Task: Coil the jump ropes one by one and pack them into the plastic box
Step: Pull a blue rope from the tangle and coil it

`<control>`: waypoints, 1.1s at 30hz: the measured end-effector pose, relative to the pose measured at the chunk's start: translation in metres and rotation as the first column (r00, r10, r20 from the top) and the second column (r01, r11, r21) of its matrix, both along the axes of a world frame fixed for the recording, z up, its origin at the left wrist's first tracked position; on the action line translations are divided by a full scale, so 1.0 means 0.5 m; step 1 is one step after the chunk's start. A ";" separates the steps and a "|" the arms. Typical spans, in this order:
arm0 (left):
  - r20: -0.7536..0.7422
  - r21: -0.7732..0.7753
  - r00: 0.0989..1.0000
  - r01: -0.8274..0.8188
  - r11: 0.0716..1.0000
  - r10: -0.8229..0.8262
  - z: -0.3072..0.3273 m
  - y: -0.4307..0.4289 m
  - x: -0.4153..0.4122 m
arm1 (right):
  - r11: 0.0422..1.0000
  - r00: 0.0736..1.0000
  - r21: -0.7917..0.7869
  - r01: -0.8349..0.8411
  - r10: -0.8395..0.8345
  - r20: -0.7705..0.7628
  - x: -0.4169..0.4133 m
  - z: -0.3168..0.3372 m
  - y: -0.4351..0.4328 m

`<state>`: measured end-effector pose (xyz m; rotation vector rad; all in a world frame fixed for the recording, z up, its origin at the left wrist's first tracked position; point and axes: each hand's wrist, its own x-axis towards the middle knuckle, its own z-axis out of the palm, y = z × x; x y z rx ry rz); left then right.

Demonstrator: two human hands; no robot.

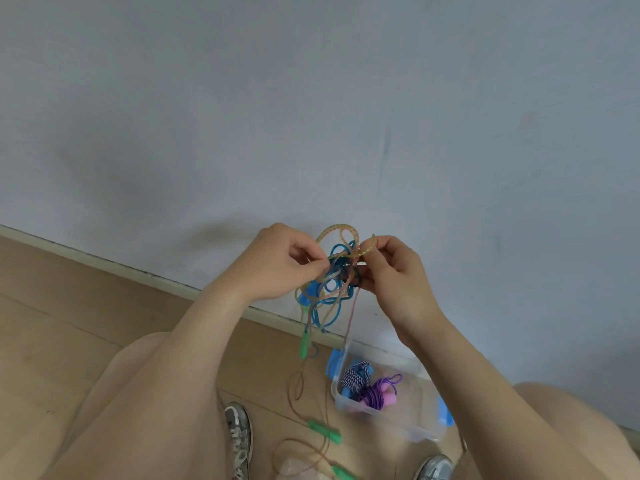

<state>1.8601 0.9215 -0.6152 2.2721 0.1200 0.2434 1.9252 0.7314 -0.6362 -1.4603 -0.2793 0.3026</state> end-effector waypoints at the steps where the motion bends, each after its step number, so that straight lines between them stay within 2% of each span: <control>1: 0.004 0.001 1.000 0.004 1.000 -0.004 -0.002 0.000 0.002 | 1.000 1.000 0.004 0.002 -0.002 0.008 -0.001 0.001 0.000; 5: -0.004 -0.106 1.000 0.026 0.994 -0.027 -0.014 0.002 0.014 | 1.000 0.999 0.031 -0.003 0.002 0.047 -0.001 0.005 -0.002; 11: 0.031 -0.054 0.999 -0.019 0.998 0.021 -0.025 -0.007 0.019 | 0.998 0.990 -0.064 -0.001 0.010 0.139 0.000 0.001 -0.002; 14: 0.050 -0.065 0.995 -0.088 0.994 0.091 -0.020 -0.012 0.022 | 0.981 0.967 -0.169 0.097 -0.052 0.248 0.010 -0.007 -0.002; 17: 0.021 -0.234 0.996 -0.084 0.969 0.091 -0.017 -0.018 0.024 | 0.928 0.929 -0.300 0.219 -0.105 0.354 0.016 -0.014 -0.002; 19: -0.028 -0.402 0.997 -0.072 0.913 0.066 -0.015 -0.023 0.023 | 0.899 0.900 -0.343 0.271 -0.111 0.421 0.016 -0.014 -0.004; 21: -0.068 -0.487 0.996 -0.077 0.870 0.050 -0.011 -0.019 0.020 | 0.885 0.884 -0.363 0.291 -0.103 0.457 0.017 -0.011 -0.007; 26: -0.130 -0.607 0.991 -0.050 0.793 -0.037 0.001 -0.004 0.012 | 0.952 0.930 -0.194 0.236 -0.163 0.330 0.022 -0.009 -0.012; 33: -0.118 -0.639 0.991 -0.023 0.769 -0.068 0.007 -0.009 0.005 | 0.967 0.889 -0.241 0.079 0.041 0.456 0.006 0.003 -0.012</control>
